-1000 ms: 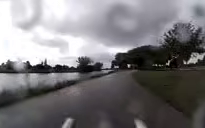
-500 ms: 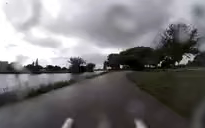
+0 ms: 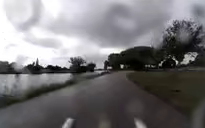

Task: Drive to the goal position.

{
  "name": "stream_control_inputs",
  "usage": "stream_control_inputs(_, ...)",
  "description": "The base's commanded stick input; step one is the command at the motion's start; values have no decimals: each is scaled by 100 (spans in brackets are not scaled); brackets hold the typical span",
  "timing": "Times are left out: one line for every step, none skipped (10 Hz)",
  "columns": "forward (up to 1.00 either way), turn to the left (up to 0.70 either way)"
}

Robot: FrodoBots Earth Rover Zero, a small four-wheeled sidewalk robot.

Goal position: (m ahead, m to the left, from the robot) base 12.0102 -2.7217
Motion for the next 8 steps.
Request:
stream_control_inputs(100, 0)
stream_control_inputs(100, 0)
stream_control_inputs(100, 0)
stream_control_inputs(100, 0)
stream_control_inputs(100, -15)
stream_control_inputs(100, -40)
stream_control_inputs(100, -40)
stream_control_inputs(100, -40)
